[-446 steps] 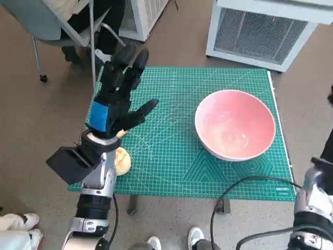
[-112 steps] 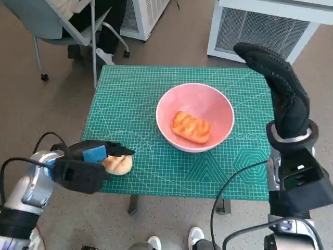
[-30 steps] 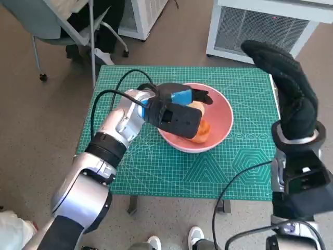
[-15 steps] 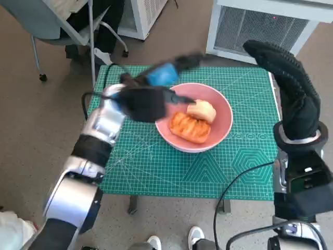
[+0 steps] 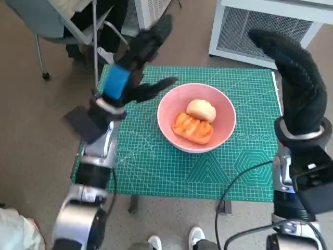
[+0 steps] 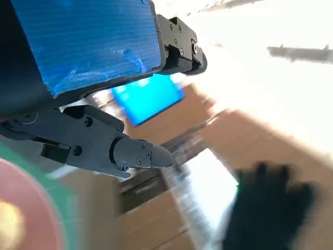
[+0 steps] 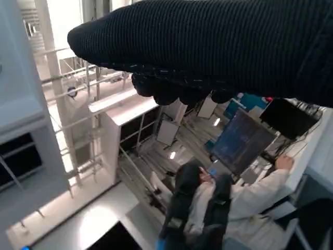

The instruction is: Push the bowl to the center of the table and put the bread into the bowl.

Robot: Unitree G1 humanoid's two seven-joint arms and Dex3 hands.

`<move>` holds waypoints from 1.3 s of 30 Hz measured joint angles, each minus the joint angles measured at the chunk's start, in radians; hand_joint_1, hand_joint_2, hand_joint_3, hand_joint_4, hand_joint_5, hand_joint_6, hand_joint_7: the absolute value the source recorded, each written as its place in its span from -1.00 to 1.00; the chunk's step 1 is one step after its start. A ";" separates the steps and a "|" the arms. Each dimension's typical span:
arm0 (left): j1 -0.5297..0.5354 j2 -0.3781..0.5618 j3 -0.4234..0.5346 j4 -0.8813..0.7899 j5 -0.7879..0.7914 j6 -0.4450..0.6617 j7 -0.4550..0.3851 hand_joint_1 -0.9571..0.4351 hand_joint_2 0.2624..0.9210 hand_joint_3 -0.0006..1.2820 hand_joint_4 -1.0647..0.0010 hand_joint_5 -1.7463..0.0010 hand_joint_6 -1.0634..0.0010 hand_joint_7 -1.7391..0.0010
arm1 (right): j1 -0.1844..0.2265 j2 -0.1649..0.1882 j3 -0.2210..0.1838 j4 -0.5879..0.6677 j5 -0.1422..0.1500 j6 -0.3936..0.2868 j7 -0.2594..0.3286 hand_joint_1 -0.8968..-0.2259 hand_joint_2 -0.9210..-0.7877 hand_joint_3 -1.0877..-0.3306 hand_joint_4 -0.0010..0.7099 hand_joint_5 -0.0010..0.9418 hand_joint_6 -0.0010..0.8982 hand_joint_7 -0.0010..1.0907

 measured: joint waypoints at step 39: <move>0.130 -0.045 0.029 -0.140 -0.043 -0.025 0.011 0.37 0.69 -0.21 0.23 0.99 0.68 0.31 | -0.009 0.027 0.001 -0.041 -0.060 0.055 -0.056 0.05 -1.00 -0.16 -0.24 -0.99 -0.97 0.14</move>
